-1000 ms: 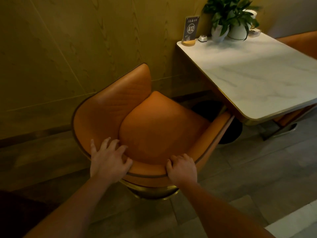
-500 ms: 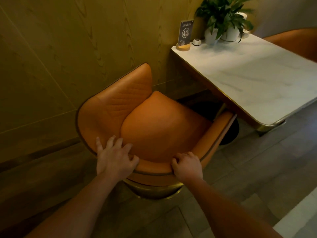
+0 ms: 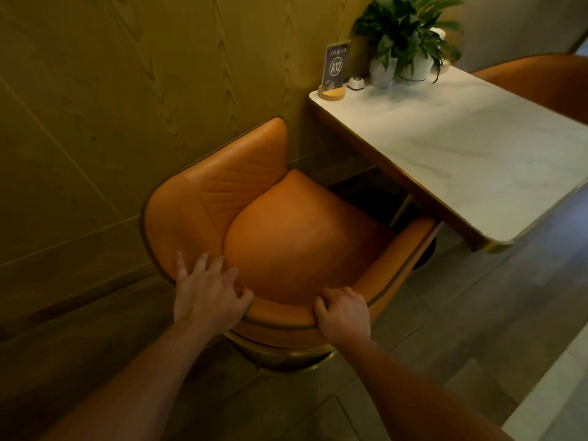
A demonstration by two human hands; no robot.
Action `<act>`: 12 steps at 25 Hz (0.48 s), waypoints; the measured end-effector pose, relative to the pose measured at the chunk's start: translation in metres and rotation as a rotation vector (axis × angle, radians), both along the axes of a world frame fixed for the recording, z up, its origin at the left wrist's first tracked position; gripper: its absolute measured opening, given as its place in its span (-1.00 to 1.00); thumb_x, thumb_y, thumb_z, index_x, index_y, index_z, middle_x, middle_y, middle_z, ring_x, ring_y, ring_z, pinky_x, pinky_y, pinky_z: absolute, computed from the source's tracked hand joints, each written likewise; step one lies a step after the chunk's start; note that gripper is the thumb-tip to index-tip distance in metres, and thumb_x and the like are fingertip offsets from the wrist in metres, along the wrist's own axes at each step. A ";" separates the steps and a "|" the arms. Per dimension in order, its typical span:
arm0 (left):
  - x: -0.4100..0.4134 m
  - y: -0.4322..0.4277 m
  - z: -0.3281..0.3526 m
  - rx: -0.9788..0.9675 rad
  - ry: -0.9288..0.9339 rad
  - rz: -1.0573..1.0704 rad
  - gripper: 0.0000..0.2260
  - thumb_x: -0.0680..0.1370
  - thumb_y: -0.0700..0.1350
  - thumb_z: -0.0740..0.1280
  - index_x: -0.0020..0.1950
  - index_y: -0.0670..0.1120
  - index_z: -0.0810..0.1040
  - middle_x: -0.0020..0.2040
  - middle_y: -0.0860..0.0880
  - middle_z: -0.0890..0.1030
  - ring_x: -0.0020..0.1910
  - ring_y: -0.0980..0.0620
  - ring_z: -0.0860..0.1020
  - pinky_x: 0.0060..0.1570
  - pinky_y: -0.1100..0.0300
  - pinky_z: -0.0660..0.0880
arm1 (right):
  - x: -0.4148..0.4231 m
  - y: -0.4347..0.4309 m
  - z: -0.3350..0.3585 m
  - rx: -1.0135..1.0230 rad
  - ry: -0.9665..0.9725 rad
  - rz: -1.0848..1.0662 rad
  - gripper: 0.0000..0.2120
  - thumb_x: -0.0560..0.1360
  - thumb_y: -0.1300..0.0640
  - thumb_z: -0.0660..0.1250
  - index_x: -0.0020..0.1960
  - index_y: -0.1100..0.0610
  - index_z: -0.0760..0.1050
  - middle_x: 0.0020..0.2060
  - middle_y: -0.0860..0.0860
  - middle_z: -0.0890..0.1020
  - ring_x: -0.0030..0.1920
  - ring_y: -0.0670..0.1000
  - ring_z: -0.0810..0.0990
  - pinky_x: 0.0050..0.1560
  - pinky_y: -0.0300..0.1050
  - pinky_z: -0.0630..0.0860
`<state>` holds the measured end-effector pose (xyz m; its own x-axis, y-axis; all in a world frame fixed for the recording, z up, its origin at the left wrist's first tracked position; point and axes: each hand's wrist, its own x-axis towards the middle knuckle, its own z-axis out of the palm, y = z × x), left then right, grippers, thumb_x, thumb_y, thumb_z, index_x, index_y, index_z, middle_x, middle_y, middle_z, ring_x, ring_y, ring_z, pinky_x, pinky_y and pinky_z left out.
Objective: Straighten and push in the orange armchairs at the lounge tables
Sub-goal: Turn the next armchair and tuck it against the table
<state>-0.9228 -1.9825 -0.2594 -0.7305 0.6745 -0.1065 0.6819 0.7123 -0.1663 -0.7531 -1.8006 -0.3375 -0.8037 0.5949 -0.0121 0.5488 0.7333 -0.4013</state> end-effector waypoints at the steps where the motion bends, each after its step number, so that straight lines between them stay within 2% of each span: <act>1: 0.001 0.000 0.001 -0.004 -0.005 0.003 -0.40 0.50 0.33 -0.09 0.40 0.16 0.43 0.48 0.02 0.38 0.52 -0.08 0.19 0.44 -0.36 -0.09 | 0.000 0.000 0.000 0.013 0.010 0.004 -0.69 0.54 -0.10 0.02 -0.30 -0.05 0.35 -0.35 -0.12 0.44 -0.22 -0.02 0.40 -0.14 -0.06 0.32; 3: 0.002 0.001 0.004 -0.015 -0.022 0.008 -0.40 0.50 0.34 -0.09 0.42 0.16 0.42 0.50 0.02 0.36 0.53 -0.09 0.17 0.44 -0.36 -0.12 | 0.001 0.000 0.003 0.019 0.015 0.006 -0.71 0.54 -0.10 0.03 -0.32 -0.07 0.28 -0.37 -0.14 0.38 -0.26 -0.04 0.35 -0.16 -0.08 0.27; 6: 0.000 0.005 0.009 -0.060 -0.053 0.026 -0.40 0.52 0.34 -0.10 0.45 0.16 0.38 0.53 0.02 0.31 0.55 -0.10 0.12 0.45 -0.36 -0.16 | -0.001 0.002 0.004 0.022 -0.009 0.026 -0.72 0.54 -0.11 0.03 -0.29 -0.07 0.34 -0.34 -0.14 0.43 -0.23 -0.05 0.37 -0.14 -0.07 0.30; 9: 0.001 0.006 0.011 -0.101 -0.076 0.031 -0.39 0.52 0.36 -0.10 0.47 0.18 0.34 0.55 0.02 0.27 0.57 -0.10 0.07 0.45 -0.36 -0.19 | -0.002 0.004 0.007 0.012 -0.122 0.057 -0.60 0.52 -0.16 -0.07 -0.14 -0.05 0.50 -0.18 -0.10 0.56 -0.08 -0.03 0.47 -0.02 -0.08 0.34; 12: 0.001 0.011 0.015 -0.105 -0.117 0.085 -0.38 0.49 0.39 -0.07 0.47 0.21 0.34 0.54 0.02 0.28 0.57 -0.10 0.08 0.45 -0.35 -0.23 | -0.003 0.009 0.015 -0.010 -0.247 0.120 -0.59 0.55 -0.15 -0.05 0.01 -0.03 0.54 0.00 -0.06 0.58 0.09 0.01 0.48 0.13 -0.03 0.33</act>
<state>-0.9220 -1.9719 -0.2447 -0.7629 0.5917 -0.2606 0.6392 0.7509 -0.1662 -0.7562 -1.7913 -0.3229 -0.8401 0.4948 -0.2221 0.5408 0.7954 -0.2737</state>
